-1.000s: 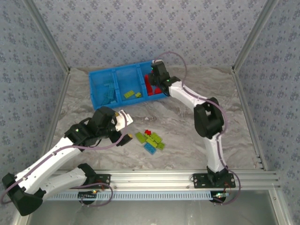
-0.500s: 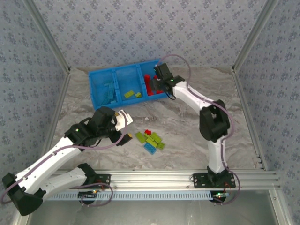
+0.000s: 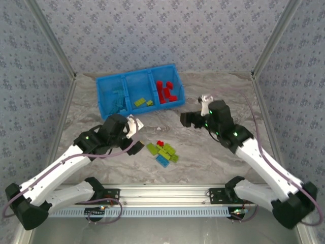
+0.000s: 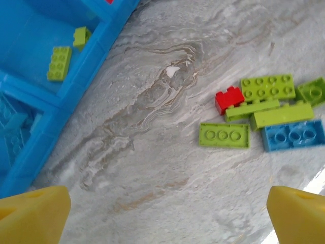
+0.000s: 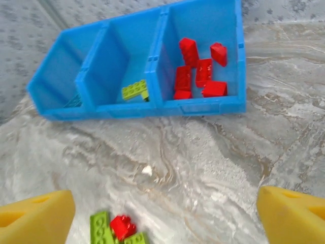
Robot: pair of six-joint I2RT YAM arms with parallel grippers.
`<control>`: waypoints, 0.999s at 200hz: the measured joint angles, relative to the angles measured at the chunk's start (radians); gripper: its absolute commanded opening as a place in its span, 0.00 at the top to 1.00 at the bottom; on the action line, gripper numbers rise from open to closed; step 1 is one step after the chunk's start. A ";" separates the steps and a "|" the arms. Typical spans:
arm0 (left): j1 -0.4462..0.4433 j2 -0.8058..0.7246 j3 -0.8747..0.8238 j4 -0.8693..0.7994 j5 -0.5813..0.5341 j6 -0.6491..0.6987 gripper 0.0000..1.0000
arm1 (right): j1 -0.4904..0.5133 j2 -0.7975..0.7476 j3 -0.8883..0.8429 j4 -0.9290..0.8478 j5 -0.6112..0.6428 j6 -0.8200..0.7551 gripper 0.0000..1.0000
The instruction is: Sort the legos into containers by color
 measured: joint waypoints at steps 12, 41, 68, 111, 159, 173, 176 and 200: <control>0.000 0.031 0.016 0.012 0.004 -0.113 0.01 | 0.004 -0.092 -0.062 -0.006 -0.016 0.024 0.00; -0.005 0.101 -0.027 0.089 0.008 -0.440 0.05 | 0.004 -0.186 -0.112 -0.043 -0.044 0.061 0.00; -0.027 0.172 -0.145 0.160 -0.025 -0.829 0.14 | 0.004 -0.182 -0.138 -0.071 -0.056 0.098 0.00; -0.105 0.386 -0.204 0.232 -0.040 -1.155 0.22 | 0.004 -0.149 -0.202 -0.071 -0.064 0.152 0.00; -0.141 0.623 -0.056 0.267 -0.043 -1.250 0.46 | 0.004 -0.145 -0.202 -0.068 -0.063 0.179 0.00; -0.142 0.648 -0.052 0.277 -0.044 -1.263 0.50 | 0.004 -0.151 -0.202 -0.068 -0.063 0.190 0.00; -0.142 0.650 -0.052 0.278 -0.045 -1.265 0.50 | 0.004 -0.153 -0.202 -0.068 -0.063 0.192 0.00; -0.140 0.653 -0.071 0.280 -0.064 -1.274 0.57 | 0.004 -0.166 -0.202 -0.068 -0.063 0.204 0.00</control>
